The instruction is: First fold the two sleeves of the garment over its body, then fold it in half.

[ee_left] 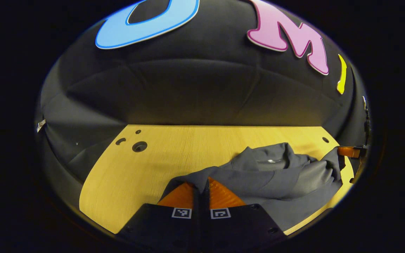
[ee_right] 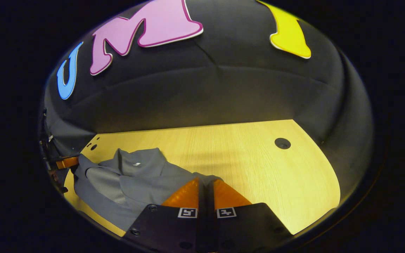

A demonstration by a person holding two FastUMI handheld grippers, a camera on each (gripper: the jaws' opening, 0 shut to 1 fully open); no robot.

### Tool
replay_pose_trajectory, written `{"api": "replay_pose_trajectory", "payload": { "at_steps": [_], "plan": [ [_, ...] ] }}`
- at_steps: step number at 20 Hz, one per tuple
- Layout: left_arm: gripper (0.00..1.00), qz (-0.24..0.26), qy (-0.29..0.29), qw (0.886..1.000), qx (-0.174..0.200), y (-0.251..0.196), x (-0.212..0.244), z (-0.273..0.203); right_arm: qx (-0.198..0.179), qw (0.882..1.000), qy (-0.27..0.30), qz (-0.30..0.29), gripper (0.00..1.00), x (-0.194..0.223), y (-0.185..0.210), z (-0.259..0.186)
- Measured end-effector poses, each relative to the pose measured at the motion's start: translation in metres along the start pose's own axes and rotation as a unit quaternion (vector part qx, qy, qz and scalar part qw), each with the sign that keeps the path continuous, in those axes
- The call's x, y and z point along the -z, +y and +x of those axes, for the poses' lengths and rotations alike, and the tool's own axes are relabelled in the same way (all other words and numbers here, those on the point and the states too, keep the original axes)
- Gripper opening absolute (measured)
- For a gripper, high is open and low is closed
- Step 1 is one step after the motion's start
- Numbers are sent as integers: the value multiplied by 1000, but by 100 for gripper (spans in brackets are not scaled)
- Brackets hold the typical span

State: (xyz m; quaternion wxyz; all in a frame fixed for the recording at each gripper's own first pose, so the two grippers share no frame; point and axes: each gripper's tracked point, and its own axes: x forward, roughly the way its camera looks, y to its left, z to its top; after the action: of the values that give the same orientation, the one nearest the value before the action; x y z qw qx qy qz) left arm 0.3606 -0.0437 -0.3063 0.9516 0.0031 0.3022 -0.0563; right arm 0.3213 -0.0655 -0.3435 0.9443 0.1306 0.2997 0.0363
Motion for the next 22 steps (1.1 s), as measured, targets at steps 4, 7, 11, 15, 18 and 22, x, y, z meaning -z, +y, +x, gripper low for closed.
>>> {"api": "replay_pose_trajectory", "payload": {
  "at_steps": [4, 7, 11, 15, 18, 22],
  "plan": [
    [5, 4, 22, 1000, -12, 5, 16, 25, -2, 1000, 18, 8, 5, 17, -2, 21],
    [6, 6, 34, 999, -19, 5, 26, 34, 6, 1000, 29, -7, 5, 30, -6, 32],
    [6, 9, 42, 999, -28, 5, 34, 43, 13, 999, 37, -8, 6, 38, -5, 43],
    [15, 10, 44, 998, -32, 8, 37, 46, 16, 999, 43, -1, 12, 41, -6, 44],
    [29, 8, 52, 998, -33, 8, 41, 43, 7, 999, 45, 5, 25, 40, -1, 40],
    [71, 23, 59, 997, -42, 8, 46, 35, 1, 999, 46, 0, 56, 38, 7, 33]
  ]
}}
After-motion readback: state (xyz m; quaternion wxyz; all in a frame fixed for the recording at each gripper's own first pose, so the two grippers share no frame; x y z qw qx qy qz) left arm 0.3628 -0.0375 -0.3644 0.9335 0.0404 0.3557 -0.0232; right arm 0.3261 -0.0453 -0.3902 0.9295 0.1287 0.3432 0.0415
